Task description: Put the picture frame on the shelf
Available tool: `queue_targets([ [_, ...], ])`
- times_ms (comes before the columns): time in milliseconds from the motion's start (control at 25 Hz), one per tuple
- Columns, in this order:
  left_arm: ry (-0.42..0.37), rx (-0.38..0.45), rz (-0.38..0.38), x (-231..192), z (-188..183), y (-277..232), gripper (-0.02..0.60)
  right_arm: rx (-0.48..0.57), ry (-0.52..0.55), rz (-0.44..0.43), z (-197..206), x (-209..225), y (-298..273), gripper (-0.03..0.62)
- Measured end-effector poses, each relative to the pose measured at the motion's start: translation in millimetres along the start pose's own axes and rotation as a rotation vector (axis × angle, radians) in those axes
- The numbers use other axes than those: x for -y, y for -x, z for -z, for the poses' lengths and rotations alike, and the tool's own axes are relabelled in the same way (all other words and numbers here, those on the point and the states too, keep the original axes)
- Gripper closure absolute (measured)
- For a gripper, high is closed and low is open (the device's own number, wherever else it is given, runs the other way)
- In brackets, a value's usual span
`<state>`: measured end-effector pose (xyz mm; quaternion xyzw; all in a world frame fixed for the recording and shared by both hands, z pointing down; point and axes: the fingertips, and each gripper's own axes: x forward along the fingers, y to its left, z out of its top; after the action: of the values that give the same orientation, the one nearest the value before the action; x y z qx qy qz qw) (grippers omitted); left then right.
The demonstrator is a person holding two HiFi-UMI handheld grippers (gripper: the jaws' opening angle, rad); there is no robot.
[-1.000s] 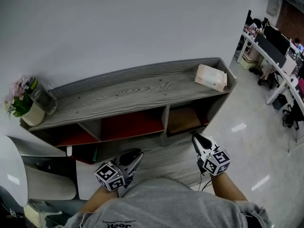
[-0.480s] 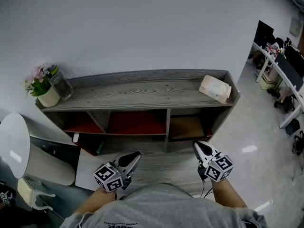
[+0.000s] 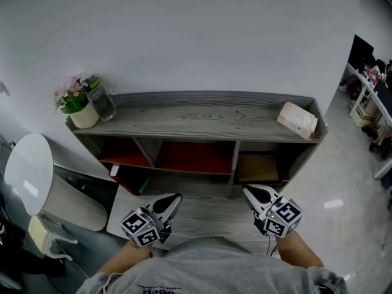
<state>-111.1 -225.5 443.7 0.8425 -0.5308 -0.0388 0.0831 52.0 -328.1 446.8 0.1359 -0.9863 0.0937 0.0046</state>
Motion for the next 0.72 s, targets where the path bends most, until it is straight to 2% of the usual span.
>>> queue_targets([
  [280, -0.034, 0.017, 0.069, -52.8, -31.2, 31.6, 0.572, 0.023, 0.029, 0.054, -20.6, -26.9, -60.8, 0.603],
  [480, -0.077, 0.009, 0.122, -99.6, -71.3, 59.4, 0.572, 0.036, 0.044, 0.084, -46.5, -60.3, -109.1, 0.603],
  [720, -0.121, 0.04, 0.13, -129.0, -97.0, 63.4, 0.572, 0.033, 0.056, 0.09, -70.9, -70.3, -144.9, 0.603],
])
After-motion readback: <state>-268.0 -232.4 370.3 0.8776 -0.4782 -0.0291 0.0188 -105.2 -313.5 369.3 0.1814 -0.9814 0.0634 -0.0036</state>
